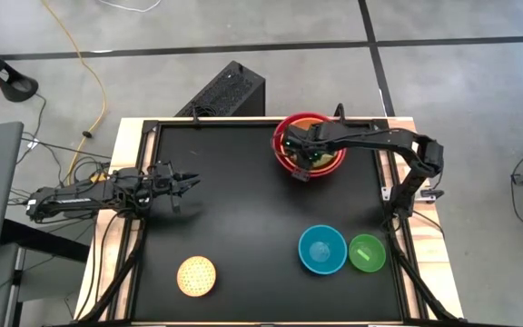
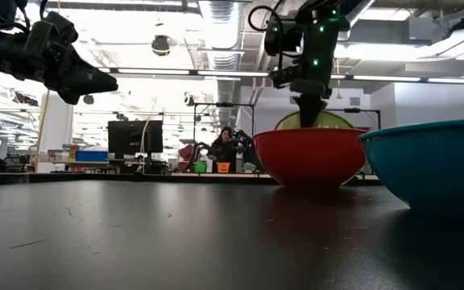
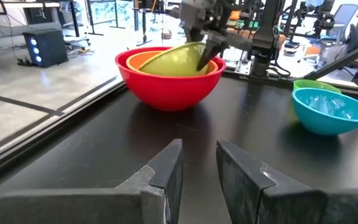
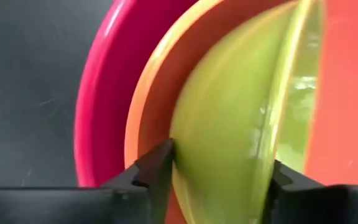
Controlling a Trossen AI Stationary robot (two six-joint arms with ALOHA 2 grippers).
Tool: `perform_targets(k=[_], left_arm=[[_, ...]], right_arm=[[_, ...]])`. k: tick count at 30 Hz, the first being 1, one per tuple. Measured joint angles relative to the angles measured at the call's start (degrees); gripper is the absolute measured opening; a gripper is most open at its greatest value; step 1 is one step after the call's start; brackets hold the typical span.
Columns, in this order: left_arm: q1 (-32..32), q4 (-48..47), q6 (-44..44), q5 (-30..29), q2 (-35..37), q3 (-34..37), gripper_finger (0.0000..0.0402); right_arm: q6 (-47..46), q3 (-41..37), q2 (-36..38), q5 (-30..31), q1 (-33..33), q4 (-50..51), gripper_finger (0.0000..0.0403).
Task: Nest bowls inside each other
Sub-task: Stack the light green bowl on top of the orange bowl
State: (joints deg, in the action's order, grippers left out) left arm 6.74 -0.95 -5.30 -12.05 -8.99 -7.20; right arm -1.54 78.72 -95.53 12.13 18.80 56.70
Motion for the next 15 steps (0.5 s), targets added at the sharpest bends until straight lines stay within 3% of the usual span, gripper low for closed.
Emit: perform_targets(k=[7, 15], left_arm=[[0.0, 0.0, -0.13, 0.02, 0.01, 0.01, 0.0087], [-0.01, 0.37, -0.13, 0.03, 0.01, 0.02, 0.0087]], right_arm=[[-3.34, 6.64, 0.04, -0.07, -1.17, 9.67, 0.0235], [-7.26, 12.96, 0.04, -1.28, -4.86, 13.51, 0.0238]])
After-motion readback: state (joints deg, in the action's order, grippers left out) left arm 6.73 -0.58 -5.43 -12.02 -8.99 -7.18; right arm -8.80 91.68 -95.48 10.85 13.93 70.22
